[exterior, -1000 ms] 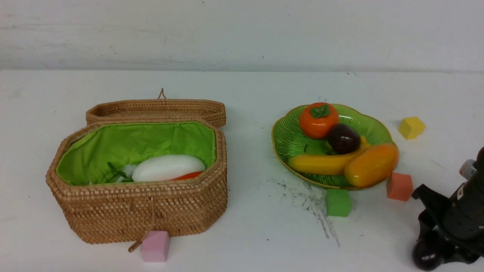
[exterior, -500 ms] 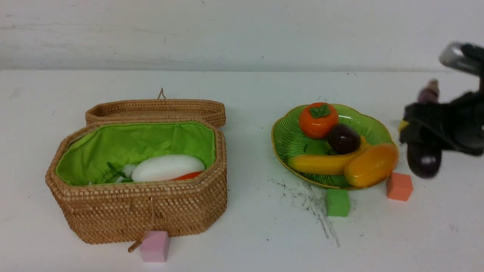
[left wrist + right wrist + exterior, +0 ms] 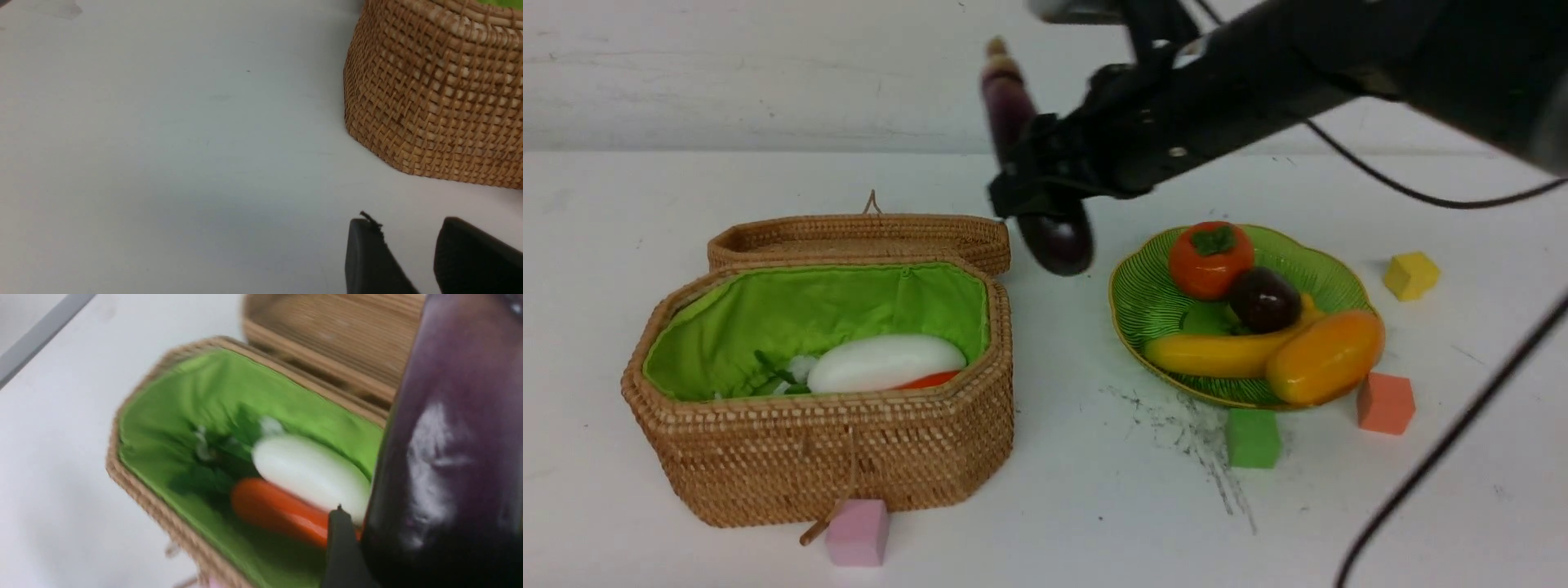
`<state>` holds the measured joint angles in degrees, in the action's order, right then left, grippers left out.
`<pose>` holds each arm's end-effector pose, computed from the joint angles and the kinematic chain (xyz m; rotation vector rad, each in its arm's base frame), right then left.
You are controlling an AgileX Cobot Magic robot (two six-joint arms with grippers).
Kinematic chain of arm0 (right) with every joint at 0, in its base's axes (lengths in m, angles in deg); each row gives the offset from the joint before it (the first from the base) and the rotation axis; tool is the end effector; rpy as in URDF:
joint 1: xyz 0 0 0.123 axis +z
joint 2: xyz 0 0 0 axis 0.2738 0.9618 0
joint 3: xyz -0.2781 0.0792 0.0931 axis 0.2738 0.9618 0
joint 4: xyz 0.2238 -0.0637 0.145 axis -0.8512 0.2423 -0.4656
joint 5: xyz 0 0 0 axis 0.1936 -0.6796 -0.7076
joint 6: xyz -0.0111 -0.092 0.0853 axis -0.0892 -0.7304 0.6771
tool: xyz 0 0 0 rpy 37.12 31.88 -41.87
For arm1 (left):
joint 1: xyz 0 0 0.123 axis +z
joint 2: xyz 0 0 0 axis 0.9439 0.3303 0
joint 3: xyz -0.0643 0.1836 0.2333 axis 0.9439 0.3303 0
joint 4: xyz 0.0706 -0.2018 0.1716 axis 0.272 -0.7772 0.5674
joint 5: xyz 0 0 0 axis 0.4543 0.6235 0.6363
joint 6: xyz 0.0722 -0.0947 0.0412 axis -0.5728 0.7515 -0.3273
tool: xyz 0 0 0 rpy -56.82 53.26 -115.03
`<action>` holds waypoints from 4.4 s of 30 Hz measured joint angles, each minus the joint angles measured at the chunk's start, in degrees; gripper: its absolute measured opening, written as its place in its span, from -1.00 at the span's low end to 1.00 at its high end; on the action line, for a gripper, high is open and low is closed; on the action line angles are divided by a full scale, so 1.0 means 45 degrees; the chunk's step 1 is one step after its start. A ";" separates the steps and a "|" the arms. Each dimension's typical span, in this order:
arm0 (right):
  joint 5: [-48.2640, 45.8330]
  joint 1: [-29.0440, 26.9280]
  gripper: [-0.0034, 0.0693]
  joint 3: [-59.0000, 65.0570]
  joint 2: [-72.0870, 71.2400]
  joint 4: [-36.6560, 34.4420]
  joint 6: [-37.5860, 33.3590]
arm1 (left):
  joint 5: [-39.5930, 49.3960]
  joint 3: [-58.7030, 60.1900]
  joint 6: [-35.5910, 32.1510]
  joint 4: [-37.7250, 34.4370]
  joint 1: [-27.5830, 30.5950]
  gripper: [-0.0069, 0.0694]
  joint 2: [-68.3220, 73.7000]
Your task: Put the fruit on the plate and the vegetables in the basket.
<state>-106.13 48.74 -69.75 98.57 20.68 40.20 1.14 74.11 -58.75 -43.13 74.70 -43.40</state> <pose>0.3986 0.3099 0.3387 -0.7598 2.1439 0.7450 0.0879 0.0126 0.1555 -0.2456 1.8920 -0.0066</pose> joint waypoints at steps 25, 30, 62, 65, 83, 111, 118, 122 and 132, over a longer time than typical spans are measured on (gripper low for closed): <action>0.1646 0.1932 0.94 -0.1694 0.3155 0.0926 -0.5582 | 0.0000 0.0000 0.0000 0.0000 0.0000 -0.19 0.0000; -0.0165 0.1422 0.61 -0.1694 0.1824 0.1677 -0.5466 | 0.0000 0.0000 0.0000 0.0000 0.0000 -0.19 0.0000; -0.3062 -0.8192 -0.92 1.0668 -1.0281 0.0197 -0.0382 | 0.0000 0.0000 0.0000 0.0000 0.0000 -0.19 0.0000; -0.3497 -0.8149 -0.91 1.1294 -1.1064 0.0152 -0.0382 | 0.0000 0.0000 0.0000 0.0000 0.0000 -0.19 0.0000; -0.6623 -0.7615 -0.89 1.1466 -1.2862 -0.0028 -0.0395 | 0.0011 0.0000 0.0000 0.0000 0.0013 -0.19 0.0000; 0.0976 -0.8869 -0.90 1.7495 -2.2210 0.4223 0.3163 | 0.0011 0.0000 0.0000 0.0000 0.0013 -0.19 0.0000; 0.3577 -0.8788 -0.90 2.1889 -2.4302 0.5522 0.3442 | 0.0011 0.0000 0.0000 0.0000 0.0013 -0.19 0.0000; 0.3469 -0.8376 -0.90 2.2913 -2.4367 0.6024 0.3488 | 0.0011 0.0000 0.0000 0.0000 0.0013 -0.19 0.0000; 0.3881 -0.7456 -0.90 2.3020 -2.4393 0.6731 0.3523 | 0.0011 0.0000 0.0000 0.0000 0.0013 -0.19 0.0000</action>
<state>-88.66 15.19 33.85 -11.20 50.97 56.05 1.19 74.11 -58.75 -43.13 74.76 -43.40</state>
